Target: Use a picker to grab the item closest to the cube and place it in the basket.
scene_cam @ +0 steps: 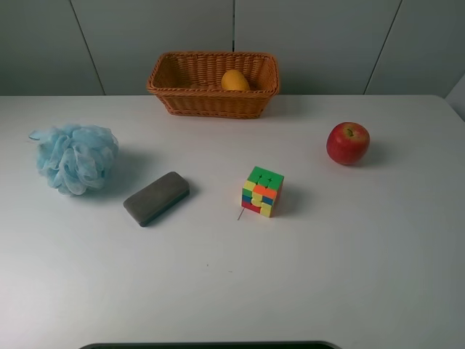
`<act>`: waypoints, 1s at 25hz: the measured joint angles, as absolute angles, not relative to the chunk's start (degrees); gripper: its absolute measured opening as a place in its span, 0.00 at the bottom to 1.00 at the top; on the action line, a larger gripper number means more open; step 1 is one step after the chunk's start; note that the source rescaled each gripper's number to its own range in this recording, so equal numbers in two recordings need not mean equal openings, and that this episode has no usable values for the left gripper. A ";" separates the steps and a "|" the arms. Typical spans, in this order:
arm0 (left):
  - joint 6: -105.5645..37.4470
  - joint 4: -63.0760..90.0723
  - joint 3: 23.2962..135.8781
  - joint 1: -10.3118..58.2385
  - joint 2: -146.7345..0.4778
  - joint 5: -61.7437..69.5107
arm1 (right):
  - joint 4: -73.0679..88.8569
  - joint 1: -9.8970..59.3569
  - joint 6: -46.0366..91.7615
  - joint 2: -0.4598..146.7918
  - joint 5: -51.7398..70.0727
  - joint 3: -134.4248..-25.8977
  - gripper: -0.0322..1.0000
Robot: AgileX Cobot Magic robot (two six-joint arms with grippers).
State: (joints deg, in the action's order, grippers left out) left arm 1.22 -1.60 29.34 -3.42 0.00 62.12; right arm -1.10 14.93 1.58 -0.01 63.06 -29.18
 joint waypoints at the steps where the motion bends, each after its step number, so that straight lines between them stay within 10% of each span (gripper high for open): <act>1: 1.22 -1.60 29.34 -3.42 0.00 62.12 | -1.10 14.93 1.58 -0.01 63.01 -29.18 1.00; 25: 1.22 -1.60 29.34 -3.42 0.00 62.12 | 1.65 -4.79 7.20 -0.01 62.84 -29.18 1.00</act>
State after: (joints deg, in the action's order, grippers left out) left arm 1.22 -1.60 29.34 -3.42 0.00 62.12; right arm 1.65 -4.79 7.20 -0.01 62.84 -29.18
